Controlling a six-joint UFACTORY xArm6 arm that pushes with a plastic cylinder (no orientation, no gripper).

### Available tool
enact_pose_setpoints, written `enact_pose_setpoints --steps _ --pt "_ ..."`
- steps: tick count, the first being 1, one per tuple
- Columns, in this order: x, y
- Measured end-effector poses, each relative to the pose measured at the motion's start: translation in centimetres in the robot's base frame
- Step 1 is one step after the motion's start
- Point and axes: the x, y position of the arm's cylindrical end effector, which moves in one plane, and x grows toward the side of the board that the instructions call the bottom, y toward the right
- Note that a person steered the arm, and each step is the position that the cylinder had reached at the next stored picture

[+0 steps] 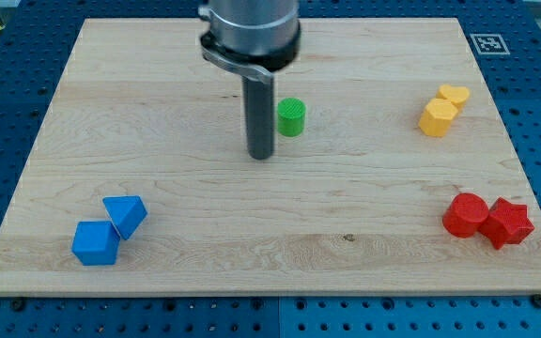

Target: Slide the green circle closer to the green star

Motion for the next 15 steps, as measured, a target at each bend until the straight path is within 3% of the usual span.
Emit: enact_pose_setpoints --steps 1,8,15 --pt "0.0 3.0" --pt "-9.2 2.7" --pt "-14.0 -2.7"
